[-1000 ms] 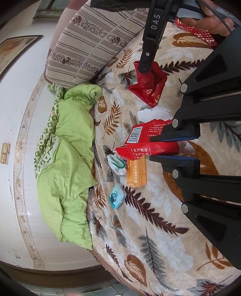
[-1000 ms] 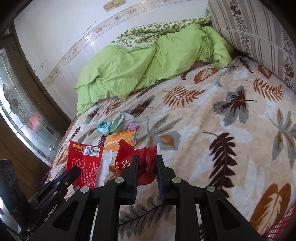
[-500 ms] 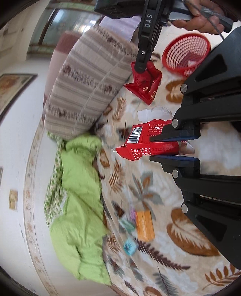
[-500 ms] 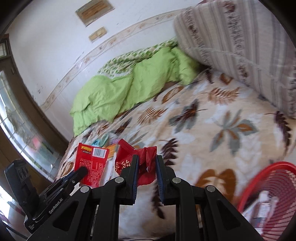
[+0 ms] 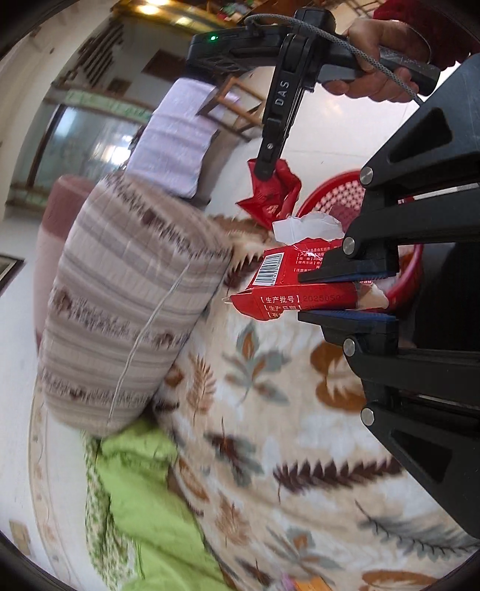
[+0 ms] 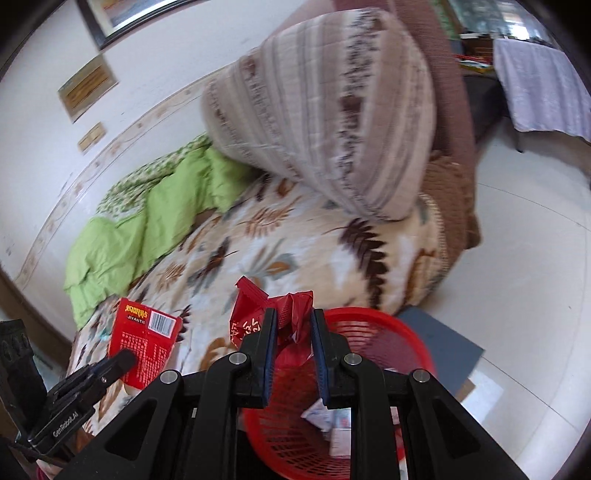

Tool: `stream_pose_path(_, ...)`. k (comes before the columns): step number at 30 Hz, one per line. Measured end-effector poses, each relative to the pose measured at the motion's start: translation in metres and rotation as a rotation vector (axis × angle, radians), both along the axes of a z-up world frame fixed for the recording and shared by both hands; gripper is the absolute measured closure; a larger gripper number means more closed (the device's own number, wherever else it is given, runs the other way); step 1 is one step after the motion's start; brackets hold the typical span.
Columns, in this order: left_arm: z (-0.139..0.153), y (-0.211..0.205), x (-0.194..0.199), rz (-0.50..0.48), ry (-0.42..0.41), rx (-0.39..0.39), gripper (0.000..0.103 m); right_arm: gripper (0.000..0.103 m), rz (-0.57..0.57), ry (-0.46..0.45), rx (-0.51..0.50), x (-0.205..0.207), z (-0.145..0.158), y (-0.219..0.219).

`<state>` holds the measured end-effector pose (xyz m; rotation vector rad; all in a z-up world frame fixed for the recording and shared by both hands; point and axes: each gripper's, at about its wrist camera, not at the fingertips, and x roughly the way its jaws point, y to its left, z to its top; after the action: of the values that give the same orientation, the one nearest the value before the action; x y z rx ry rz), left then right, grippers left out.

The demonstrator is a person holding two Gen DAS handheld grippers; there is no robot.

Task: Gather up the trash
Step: 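Carry both red items to the red basket and open both grippers, then grasp the white glove with the right gripper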

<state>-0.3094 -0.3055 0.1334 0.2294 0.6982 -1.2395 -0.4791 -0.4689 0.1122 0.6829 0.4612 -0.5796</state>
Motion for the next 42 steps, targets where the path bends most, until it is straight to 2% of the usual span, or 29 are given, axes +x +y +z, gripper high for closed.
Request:
stream_pose_path(2, -0.004, -0.017, -0.01, -0.025, -0.008, 0.018, 0.088, 0.081, -0.032, 0.026, 0.0, -0.008, -0.003, -0.006)
stream_pose_path(3, -0.007, -0.023, -0.012, -0.03, -0.01, 0.033, 0.075, 0.072, -0.044, 0.044, 0.009, -0.01, -0.006, -0.01)
stream_pose_path(5, -0.011, -0.025, -0.011, -0.021, -0.008, 0.047, 0.061, 0.052, -0.045, 0.044, 0.036, -0.013, -0.011, -0.017)
stream_pose_path(10, -0.005, -0.004, 0.01, 0.039, -0.018, 0.03, 0.061, 0.052, -0.025, 0.012, 0.043, -0.011, -0.01, -0.019)
stream_pose_path(14, 0.009, 0.026, 0.034, 0.135, -0.053, -0.004, 0.047, 0.052, 0.037, 0.006, 0.036, 0.009, -0.009, -0.01)
stream_pose_path(19, 0.016, 0.065, 0.066, 0.249, -0.084, -0.015, 0.045, 0.051, 0.169, 0.032, 0.013, 0.056, -0.004, 0.015)
stream_pose_path(27, 0.003, 0.144, 0.137, 0.486, -0.039, -0.03, 0.042, 0.051, 0.389, 0.069, -0.054, 0.137, 0.009, 0.078)
stream_pose_path(30, -0.002, 0.178, 0.168, 0.605, -0.031, -0.037, 0.042, 0.051, 0.443, 0.085, -0.089, 0.165, 0.014, 0.102)
stream_pose_path(34, -0.012, 0.225, 0.209, 0.766, -0.005, -0.05, 0.042, 0.051, 0.528, 0.094, -0.079, 0.208, 0.017, 0.133)
stream_pose_path(38, -0.038, 0.276, 0.251, 0.942, 0.032, -0.028, 0.042, 0.05, 0.631, 0.114, -0.061, 0.263, 0.02, 0.166)
stream_pose_path(40, -0.047, 0.293, 0.264, 0.994, 0.05, -0.018, 0.042, 0.047, 0.681, 0.112, -0.057, 0.296, 0.023, 0.185)
stream_pose_path(42, -0.054, 0.308, 0.276, 1.039, 0.083, -0.018, 0.042, 0.039, 0.714, 0.097, -0.051, 0.332, 0.025, 0.203)
